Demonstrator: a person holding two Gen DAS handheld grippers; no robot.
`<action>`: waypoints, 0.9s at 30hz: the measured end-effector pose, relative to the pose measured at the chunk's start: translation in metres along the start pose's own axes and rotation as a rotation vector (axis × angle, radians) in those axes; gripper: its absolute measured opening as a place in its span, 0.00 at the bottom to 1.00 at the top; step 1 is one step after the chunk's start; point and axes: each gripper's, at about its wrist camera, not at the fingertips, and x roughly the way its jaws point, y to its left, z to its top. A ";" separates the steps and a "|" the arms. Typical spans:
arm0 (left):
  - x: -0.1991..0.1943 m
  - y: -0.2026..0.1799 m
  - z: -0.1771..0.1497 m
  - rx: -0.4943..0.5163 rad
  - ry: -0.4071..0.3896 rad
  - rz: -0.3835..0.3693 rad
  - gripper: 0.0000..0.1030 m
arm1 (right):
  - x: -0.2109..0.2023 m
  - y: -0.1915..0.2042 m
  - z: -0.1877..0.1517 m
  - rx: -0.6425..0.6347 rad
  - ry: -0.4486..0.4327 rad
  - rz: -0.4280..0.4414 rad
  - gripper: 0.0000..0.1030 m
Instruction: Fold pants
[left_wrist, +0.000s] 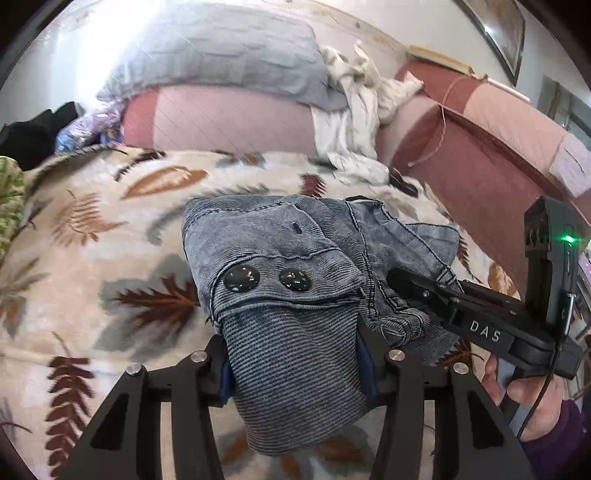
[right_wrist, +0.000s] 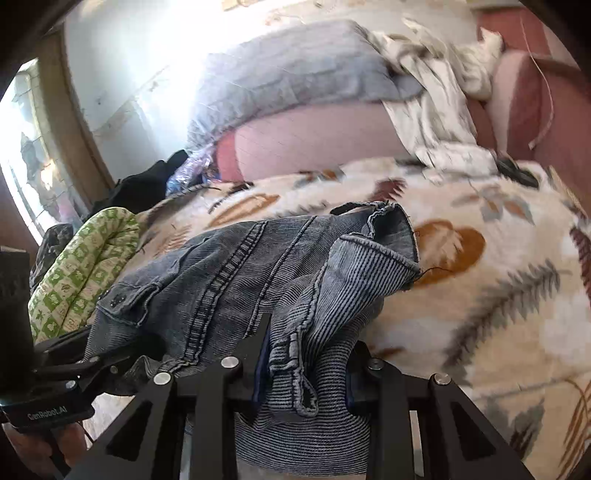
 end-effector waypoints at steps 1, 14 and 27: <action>-0.005 0.004 0.001 -0.005 -0.015 0.015 0.52 | 0.000 0.008 0.002 -0.010 -0.015 0.006 0.31; -0.029 0.044 -0.003 -0.033 -0.041 0.115 0.52 | 0.021 0.062 0.004 -0.064 -0.032 0.050 0.31; -0.008 0.060 -0.021 -0.035 0.041 0.175 0.52 | 0.054 0.073 -0.014 -0.070 0.067 0.026 0.31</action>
